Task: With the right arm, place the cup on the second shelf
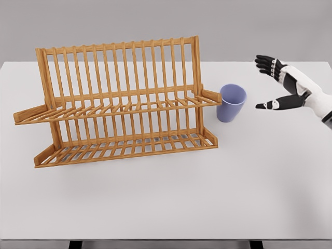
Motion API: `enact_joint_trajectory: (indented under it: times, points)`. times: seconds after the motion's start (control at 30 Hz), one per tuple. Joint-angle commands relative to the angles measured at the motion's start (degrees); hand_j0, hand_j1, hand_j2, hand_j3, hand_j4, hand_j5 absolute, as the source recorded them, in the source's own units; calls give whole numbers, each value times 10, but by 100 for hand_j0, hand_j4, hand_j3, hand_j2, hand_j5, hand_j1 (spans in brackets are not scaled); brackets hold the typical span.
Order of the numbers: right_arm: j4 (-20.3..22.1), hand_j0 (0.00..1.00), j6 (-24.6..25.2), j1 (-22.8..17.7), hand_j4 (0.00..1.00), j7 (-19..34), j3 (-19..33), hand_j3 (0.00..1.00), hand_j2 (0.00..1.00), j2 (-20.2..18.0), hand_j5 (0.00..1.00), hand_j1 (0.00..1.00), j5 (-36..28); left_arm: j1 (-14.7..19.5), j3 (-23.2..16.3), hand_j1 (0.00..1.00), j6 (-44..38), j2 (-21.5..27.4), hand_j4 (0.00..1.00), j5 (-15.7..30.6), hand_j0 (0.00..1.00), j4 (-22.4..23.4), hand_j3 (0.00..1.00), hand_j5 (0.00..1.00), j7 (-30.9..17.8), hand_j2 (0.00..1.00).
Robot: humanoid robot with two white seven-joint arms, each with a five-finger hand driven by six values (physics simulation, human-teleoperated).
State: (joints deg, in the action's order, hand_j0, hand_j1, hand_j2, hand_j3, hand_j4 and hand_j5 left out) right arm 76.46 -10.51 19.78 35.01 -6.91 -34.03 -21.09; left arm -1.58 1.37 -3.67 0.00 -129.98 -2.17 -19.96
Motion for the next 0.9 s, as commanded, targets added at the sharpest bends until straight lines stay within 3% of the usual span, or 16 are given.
enact_joint_trajectory:
  times: [0.0, 0.17, 0.53, 0.87]
  points:
    - [-2, 100, -4, -2, 100, 0, -1, 100, 100, 2, 100, 100, -28, 0, -1, 100, 0, 0, 100, 0, 100, 1, 100, 100, 0, 100]
    - [-2, 100, -11, -6, 100, 0, -13, 100, 100, 12, 100, 100, -45, 0, 0, 100, 0, 0, 100, 0, 100, 1, 100, 100, 0, 100]
    - [-70, 100, -21, -11, 100, 0, -26, 100, 100, 54, 100, 100, -48, 0, 0, 100, 0, 0, 100, 0, 100, 0, 100, 100, 0, 100]
    - [-94, 100, -21, -4, 100, 0, -21, 100, 100, 72, 100, 100, -64, 0, -1, 100, 0, 0, 100, 0, 100, 1, 100, 100, 0, 100]
